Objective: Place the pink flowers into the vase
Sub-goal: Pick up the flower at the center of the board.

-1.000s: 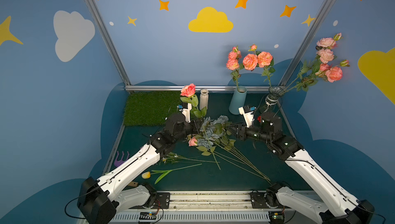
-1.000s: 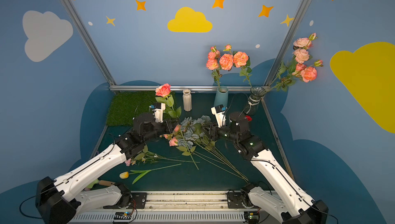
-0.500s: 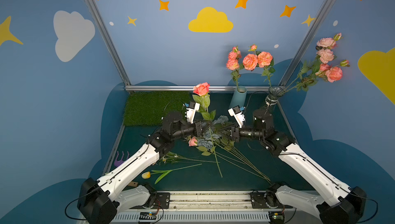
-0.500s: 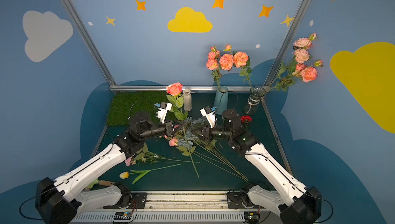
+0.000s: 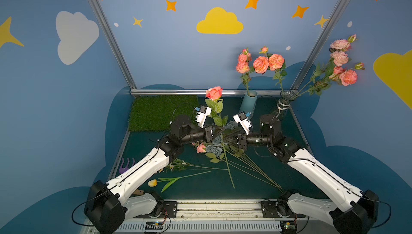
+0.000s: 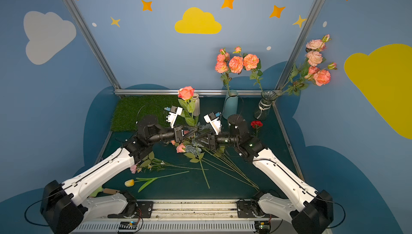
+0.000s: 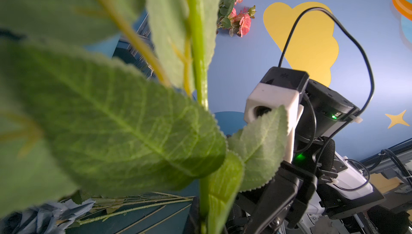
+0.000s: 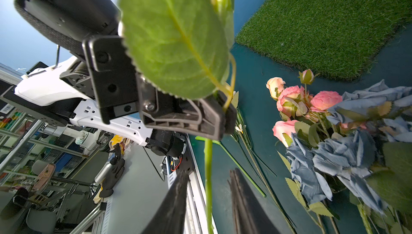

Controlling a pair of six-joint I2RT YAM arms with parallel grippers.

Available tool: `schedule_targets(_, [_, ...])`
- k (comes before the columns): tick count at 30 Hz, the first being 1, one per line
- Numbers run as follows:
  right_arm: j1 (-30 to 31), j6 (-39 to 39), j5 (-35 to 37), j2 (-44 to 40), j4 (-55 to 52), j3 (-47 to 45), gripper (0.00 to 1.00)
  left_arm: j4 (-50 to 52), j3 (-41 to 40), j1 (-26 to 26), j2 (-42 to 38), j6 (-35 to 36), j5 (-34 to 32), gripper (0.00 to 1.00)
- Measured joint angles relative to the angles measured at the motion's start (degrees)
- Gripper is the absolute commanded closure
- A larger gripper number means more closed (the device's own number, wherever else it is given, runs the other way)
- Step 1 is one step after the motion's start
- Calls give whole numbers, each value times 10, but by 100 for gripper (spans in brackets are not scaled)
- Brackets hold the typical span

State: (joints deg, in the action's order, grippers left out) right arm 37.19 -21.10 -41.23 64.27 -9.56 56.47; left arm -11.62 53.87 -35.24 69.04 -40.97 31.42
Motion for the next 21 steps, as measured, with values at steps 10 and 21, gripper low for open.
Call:
schedule_targets(10, [0, -4, -3, 13, 17, 0, 79, -24, 0, 0, 12, -17, 23, 98])
schedule_targets(21, [0, -12, 8, 19, 23, 0, 100, -35, 0, 0, 25, -23, 35, 61])
